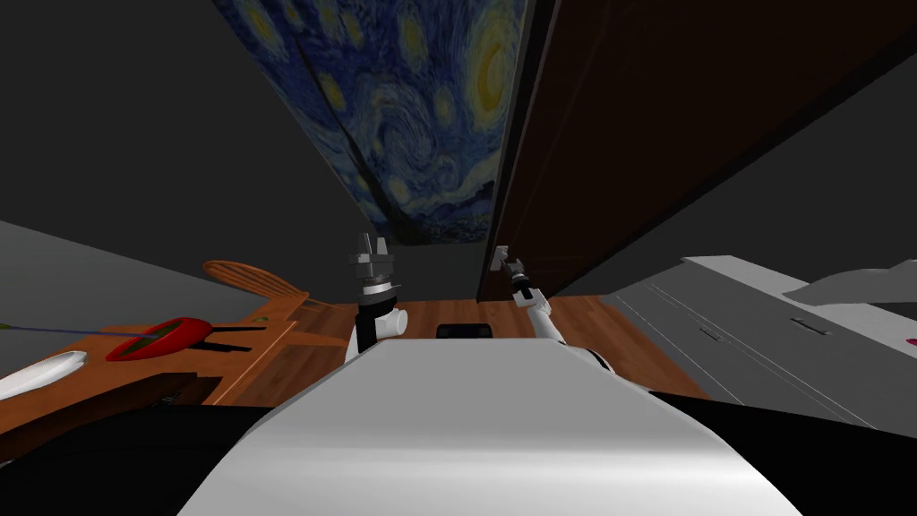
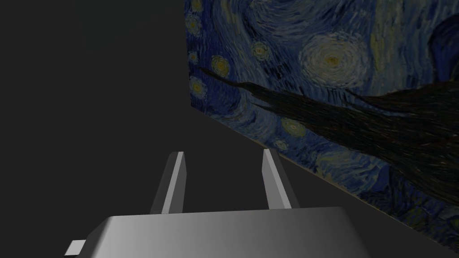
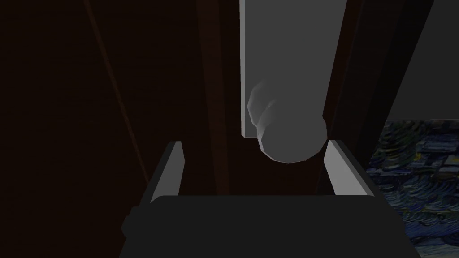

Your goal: Pull the door open

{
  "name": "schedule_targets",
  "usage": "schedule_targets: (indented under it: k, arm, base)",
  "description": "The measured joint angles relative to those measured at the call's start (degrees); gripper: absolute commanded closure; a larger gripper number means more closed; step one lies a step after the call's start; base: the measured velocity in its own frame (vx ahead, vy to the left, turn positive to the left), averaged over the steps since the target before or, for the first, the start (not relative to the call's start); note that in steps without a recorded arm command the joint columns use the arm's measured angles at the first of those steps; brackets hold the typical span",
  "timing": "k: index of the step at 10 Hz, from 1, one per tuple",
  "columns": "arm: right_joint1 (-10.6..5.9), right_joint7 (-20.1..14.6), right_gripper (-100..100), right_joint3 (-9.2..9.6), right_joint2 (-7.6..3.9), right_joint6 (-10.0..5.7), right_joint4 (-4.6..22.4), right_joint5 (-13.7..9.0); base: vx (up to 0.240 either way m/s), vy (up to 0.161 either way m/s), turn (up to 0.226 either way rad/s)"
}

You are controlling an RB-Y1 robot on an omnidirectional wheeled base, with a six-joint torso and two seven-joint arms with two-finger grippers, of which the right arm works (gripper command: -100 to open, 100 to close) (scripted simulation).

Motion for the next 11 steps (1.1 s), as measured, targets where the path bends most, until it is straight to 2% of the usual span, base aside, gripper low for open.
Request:
schedule_targets:
  k: [2,3,9,11]
  arm:
    - [-1.48,0.67,-100,-0.64,0.5,-1.0,1.66,-0.23]
    - [-1.68,0.78,100,-0.69,0.52,-1.15,1.77,-0.24]
    - [-1.57,0.69,100,-0.44,0.67,-1.1,1.63,-0.18]
    - [-1.4,-1.06,100,-0.16,0.53,-1.05,1.52,-0.93]
  base:
    - [0.083,0.029,0.019]
    - [-0.01,0.001,-0.008]
    - [-0.012,-0.003,0.006]
    - [-0.084,-0.022,0.015]
